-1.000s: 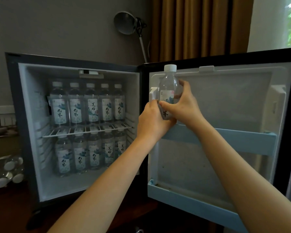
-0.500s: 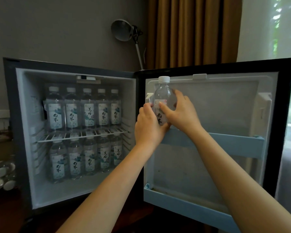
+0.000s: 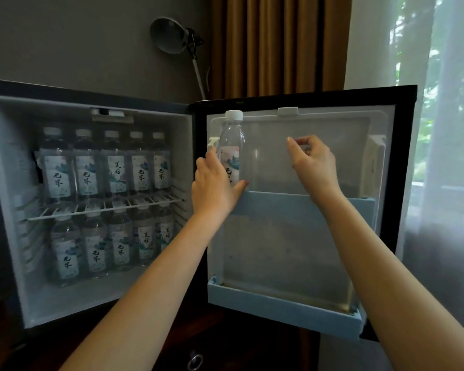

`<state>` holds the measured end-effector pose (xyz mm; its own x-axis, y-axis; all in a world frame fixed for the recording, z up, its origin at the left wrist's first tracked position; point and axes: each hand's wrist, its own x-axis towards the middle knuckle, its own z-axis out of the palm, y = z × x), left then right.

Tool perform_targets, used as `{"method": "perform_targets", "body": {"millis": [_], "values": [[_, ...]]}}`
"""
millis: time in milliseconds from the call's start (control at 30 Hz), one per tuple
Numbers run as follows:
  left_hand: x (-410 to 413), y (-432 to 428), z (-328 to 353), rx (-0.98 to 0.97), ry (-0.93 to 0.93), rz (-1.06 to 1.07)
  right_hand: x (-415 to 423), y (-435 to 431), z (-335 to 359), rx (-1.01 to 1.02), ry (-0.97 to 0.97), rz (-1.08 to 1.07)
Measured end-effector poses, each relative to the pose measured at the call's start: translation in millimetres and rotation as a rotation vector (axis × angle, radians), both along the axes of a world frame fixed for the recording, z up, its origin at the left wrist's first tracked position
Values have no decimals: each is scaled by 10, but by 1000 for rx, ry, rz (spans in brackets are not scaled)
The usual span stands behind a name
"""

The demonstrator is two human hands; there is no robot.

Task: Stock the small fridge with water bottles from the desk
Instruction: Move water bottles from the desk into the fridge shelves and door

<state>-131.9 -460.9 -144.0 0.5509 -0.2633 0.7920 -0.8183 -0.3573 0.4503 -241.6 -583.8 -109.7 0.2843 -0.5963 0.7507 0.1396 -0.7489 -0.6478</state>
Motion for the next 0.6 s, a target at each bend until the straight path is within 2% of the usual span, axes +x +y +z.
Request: {"method": "perform_targets", "body": {"millis": [133, 300, 433, 600], "values": [[54, 206, -165, -73, 5, -19, 64, 225, -83, -211, -35, -89], [305, 809, -420, -125, -24, 83, 463, 844, -349, -431, -14, 47], [639, 1602, -643, -119, -21, 237, 967, 1356, -645, -460, 99, 219], [934, 2710, -1022, -128, 73, 490, 1603, 2162, -1146, -467, 295, 449]]}}
